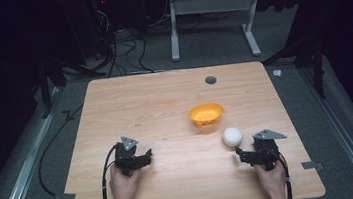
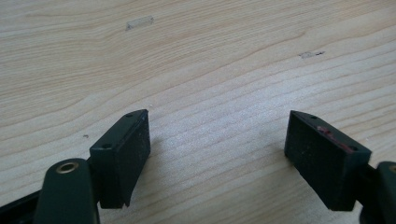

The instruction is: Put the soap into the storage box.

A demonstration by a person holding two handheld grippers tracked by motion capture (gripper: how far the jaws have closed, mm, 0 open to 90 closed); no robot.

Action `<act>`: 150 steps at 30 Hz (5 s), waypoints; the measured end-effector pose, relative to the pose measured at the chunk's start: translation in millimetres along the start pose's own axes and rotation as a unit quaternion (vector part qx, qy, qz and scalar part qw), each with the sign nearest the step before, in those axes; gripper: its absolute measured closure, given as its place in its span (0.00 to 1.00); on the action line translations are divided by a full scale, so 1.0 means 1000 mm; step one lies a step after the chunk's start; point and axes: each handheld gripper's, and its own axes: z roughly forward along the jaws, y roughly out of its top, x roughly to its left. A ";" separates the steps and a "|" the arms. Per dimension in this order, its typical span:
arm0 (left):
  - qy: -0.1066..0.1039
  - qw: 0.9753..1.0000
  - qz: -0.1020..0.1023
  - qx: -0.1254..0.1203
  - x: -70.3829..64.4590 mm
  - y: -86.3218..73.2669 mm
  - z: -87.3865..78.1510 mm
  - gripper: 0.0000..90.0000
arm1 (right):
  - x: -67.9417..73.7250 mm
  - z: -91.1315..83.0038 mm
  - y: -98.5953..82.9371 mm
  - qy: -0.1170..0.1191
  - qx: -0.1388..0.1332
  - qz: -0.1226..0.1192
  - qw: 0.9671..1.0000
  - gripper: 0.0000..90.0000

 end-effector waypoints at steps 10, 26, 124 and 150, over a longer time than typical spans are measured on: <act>0.000 1.000 0.000 0.000 0.000 0.000 0.000 0.25 | 0.008 0.010 0.007 0.011 0.008 -0.009 1.000 0.17; 0.000 1.000 -0.001 0.000 0.000 0.000 0.000 0.25 | 0.018 0.028 0.028 0.010 0.015 -0.027 0.999 0.16; -0.001 1.000 -0.001 0.000 0.000 0.000 0.000 0.25 | 0.032 0.013 0.068 0.060 -0.016 -0.045 0.997 0.27; 0.000 1.000 -0.001 0.000 0.000 0.000 0.000 0.25 | 0.037 0.012 0.089 0.074 -0.030 -0.051 0.996 0.27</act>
